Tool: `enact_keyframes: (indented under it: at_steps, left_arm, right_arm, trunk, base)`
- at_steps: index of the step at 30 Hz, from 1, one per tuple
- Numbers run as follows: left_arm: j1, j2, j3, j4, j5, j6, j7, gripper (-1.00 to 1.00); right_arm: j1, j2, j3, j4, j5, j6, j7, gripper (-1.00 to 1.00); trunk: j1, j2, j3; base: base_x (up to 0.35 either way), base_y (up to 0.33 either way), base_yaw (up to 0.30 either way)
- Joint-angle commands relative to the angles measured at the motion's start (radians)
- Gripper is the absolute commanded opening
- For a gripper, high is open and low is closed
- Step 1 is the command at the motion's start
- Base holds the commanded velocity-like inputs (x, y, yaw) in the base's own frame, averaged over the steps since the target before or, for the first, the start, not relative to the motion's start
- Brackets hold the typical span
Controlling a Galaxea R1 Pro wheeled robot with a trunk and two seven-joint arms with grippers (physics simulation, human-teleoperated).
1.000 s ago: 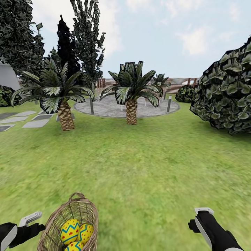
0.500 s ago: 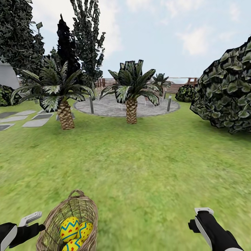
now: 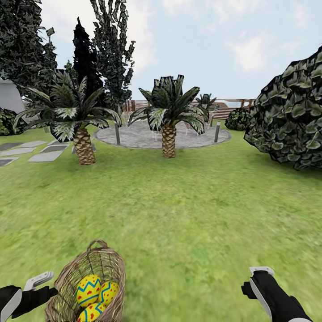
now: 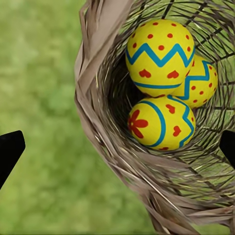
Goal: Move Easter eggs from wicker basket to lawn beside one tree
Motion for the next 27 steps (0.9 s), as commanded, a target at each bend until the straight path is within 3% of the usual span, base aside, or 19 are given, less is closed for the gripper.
enact_keyframes:
  at_steps: [1,27]
  left_arm:
    - [0.0,-0.001,0.007,-0.001,0.001,0.008,-0.002,1.0]
    - [0.0,-0.001,0.007,0.0,0.001,0.008,-0.001,1.0]
  right_arm:
    - [0.0,0.0,0.0,-0.001,-0.003,0.004,-0.004,1.0]
    - [0.0,0.0,0.0,-0.001,-0.003,0.004,-0.003,1.0]
  trunk:
    - [0.004,-0.008,-0.004]
    - [0.103,-0.19,-0.086]
  base:
    - [0.0,0.0,0.0]
    - [0.0,0.0,0.0]
